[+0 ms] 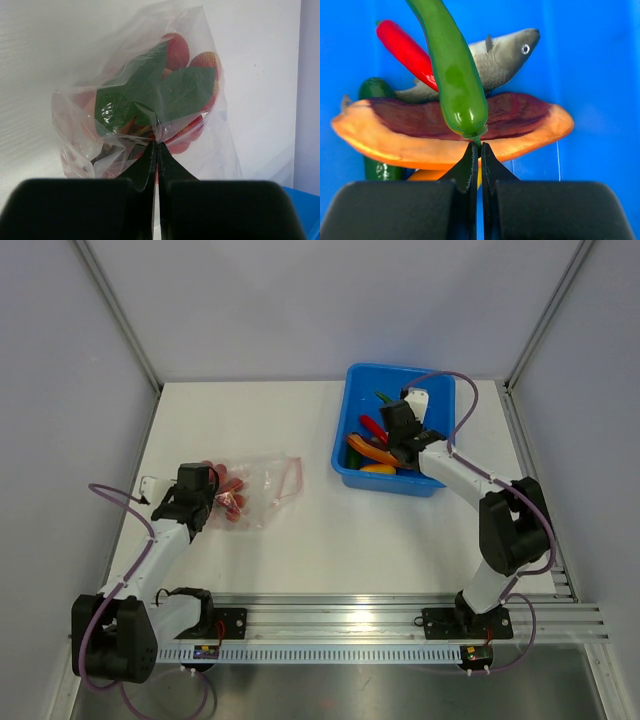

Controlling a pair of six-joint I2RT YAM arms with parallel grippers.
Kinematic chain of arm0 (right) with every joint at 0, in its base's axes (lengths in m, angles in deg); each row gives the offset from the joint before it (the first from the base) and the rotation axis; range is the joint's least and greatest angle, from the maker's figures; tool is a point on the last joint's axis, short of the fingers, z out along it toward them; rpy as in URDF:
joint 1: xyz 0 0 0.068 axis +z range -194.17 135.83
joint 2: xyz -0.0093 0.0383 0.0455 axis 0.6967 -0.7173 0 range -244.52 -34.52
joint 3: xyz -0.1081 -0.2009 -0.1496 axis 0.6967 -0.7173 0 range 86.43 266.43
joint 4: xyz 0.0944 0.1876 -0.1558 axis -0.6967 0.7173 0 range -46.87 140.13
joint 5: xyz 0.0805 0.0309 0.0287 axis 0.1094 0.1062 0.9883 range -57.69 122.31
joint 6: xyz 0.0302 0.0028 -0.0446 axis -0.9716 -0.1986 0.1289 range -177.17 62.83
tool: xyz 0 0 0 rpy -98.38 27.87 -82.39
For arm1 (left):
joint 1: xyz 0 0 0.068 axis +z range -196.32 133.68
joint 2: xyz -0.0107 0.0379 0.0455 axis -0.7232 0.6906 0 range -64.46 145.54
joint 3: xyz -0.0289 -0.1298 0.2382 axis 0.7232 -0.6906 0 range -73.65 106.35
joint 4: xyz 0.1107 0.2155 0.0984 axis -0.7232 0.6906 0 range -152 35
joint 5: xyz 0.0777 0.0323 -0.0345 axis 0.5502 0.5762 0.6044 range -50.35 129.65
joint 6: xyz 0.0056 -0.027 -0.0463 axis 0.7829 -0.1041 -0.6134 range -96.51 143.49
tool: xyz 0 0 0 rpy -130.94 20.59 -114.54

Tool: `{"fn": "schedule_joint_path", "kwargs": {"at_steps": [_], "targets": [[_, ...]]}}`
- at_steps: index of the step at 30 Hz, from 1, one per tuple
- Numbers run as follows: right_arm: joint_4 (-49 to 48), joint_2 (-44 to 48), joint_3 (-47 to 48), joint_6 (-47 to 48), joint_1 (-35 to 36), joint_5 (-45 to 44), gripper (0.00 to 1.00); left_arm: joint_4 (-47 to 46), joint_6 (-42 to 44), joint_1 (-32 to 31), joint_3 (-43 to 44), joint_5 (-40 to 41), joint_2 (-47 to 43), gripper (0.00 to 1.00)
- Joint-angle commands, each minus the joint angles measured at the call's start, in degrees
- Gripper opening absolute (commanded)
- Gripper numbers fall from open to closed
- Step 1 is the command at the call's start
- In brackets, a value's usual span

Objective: Open the zip-top bag and remove the fake food
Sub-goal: Place the fake vegetable at the center of the board.

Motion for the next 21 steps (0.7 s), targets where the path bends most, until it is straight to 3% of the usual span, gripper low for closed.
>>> {"fn": "schedule_joint_path", "kwargs": {"at_steps": [1,8,13,15,19,21], "targets": [[-1.0,-1.3,2.3,-1.6,-1.4,0.6,0.02,-1.8,0.6,-0.3,1.4,0.0,0.3,0.00],[-0.3,-3.5,3.4,-2.7,-3.3,5.0,0.03,-1.8,1.0,-0.6,1.7,-0.3,0.5,0.00],[1.1,-4.4,4.9,-2.0,-3.6,7.4,0.16,-2.2,1.1,-0.8,1.7,-0.2,0.7,0.00],[1.4,-4.4,5.0,-1.9,-3.6,7.0,0.16,-2.3,1.2,-0.9,1.7,-0.3,0.7,0.00],[0.8,-2.7,4.1,-1.7,-3.6,7.7,0.33,-2.4,1.4,-0.9,1.7,-0.1,0.5,0.00],[0.4,-1.9,3.8,-1.4,-3.7,8.4,0.34,-2.3,1.5,-1.1,1.7,0.1,0.4,0.00]]}}
